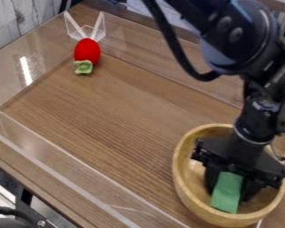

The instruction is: Remove the green stick from the brown bowl and put it on the table

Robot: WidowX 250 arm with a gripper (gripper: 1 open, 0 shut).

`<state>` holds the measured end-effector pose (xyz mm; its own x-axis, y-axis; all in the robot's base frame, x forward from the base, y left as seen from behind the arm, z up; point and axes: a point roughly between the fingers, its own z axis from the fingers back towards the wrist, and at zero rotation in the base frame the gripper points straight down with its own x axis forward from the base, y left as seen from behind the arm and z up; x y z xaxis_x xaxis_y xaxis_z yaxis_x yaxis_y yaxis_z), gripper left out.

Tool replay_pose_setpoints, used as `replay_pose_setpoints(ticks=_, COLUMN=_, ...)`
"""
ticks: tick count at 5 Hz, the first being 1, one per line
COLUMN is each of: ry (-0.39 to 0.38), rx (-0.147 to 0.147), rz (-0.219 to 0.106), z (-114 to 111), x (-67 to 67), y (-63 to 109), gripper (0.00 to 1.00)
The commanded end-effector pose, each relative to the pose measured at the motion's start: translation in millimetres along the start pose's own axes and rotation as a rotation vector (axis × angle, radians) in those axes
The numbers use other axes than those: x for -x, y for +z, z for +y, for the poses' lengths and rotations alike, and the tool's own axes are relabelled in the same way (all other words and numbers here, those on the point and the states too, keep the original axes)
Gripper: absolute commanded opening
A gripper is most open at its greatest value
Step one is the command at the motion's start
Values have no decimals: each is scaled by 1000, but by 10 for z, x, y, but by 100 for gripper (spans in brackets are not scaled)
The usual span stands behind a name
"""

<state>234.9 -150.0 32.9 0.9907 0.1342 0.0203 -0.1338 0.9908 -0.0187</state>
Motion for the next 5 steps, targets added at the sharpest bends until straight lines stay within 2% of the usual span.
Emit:
replay_pose_setpoints(ticks=1, ry=-15, rx=33, rz=-44, z=-136, x=-99, y=186, gripper=0)
replay_pose_setpoints(ticks=3, ry=39, rx=29, rz=-44, z=-138, x=-48, y=237, gripper=0)
replay_pose_setpoints(ticks=5, ry=-75, rx=39, rz=-39, z=119, x=107, y=385, gripper=0)
